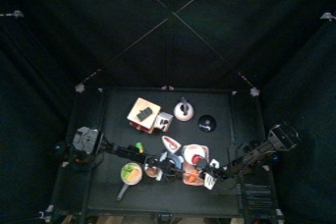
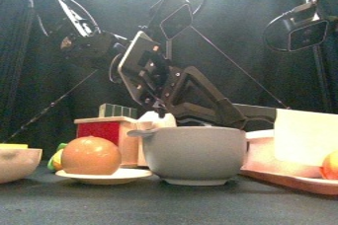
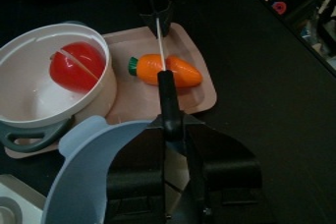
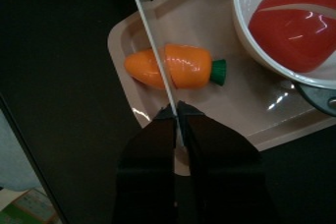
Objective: Cut carrot
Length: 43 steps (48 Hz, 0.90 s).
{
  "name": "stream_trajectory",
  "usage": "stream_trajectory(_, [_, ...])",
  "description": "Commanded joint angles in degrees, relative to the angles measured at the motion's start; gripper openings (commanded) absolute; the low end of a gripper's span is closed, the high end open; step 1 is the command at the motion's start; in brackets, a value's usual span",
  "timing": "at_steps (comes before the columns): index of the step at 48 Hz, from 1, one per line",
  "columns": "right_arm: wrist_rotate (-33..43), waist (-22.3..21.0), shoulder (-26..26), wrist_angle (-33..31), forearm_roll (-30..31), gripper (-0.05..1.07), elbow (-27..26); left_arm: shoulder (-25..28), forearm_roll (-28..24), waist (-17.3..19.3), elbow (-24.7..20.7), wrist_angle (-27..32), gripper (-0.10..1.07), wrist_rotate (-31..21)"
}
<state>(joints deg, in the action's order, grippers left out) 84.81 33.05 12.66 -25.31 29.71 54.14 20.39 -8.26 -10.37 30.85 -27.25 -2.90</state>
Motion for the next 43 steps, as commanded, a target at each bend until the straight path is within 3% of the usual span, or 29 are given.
stream_trajectory(1, [0.4, 0.7, -0.5, -0.3, -0.4, 0.25, 0.3, -0.4, -0.2, -0.8, -0.2, 0.1, 0.35, 0.2])
stream_trajectory(30, [0.3, 0.7, -2.2, -0.3, -0.4, 0.25, 0.1, -0.4, -0.1, -0.8, -0.2, 1.1, 0.35, 0.0])
stream_trajectory(43, [-0.7, 0.7, -0.3, -0.8, -0.3, 0.25, -1.1, -2.5, -0.2, -0.8, -0.2, 1.1, 0.35, 0.2])
